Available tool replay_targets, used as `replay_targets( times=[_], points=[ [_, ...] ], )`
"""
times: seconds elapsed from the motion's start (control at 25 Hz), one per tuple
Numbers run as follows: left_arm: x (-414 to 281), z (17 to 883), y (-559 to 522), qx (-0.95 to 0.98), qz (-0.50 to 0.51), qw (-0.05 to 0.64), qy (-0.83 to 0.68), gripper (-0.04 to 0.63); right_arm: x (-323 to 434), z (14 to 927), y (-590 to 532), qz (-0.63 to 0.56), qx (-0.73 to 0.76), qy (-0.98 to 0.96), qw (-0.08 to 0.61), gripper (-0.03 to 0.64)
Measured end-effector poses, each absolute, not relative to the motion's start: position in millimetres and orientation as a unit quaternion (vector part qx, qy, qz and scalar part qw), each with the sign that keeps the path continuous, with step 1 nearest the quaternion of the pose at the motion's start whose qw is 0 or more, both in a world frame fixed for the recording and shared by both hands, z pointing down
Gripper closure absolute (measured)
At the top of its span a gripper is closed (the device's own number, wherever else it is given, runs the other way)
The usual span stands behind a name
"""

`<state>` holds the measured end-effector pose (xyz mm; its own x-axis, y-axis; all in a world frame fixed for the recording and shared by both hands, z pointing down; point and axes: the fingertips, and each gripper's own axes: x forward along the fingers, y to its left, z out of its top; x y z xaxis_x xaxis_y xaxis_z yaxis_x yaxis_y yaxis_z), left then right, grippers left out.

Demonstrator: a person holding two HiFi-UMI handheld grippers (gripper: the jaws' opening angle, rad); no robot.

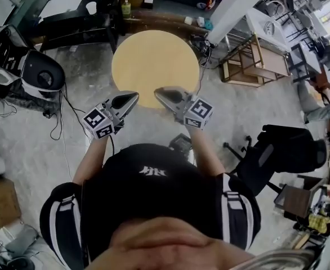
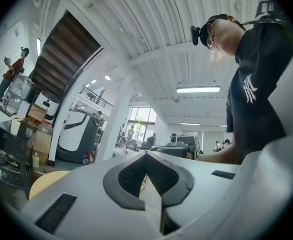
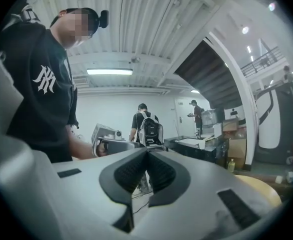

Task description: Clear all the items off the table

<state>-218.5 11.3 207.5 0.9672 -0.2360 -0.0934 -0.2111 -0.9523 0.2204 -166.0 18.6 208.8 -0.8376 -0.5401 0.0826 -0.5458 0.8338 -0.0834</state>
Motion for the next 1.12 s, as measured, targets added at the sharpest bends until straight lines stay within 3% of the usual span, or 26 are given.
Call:
replay_targets(
  times=[0.36, 1.12],
  points=[
    [-208.5, 189.0, 7.5, 0.986, -0.061, 0.083, -0.128, 0.583, -146.5, 204.6, 23.0, 0.048, 0.287, -0.957, -0.007, 0.614],
    [-188.6, 205.6, 20.2, 0.987, -0.043, 0.108, -0.110, 0.583, -137.7, 214.9, 41.4, 0.067, 0.282, -0.957, 0.010, 0.614]
  ],
)
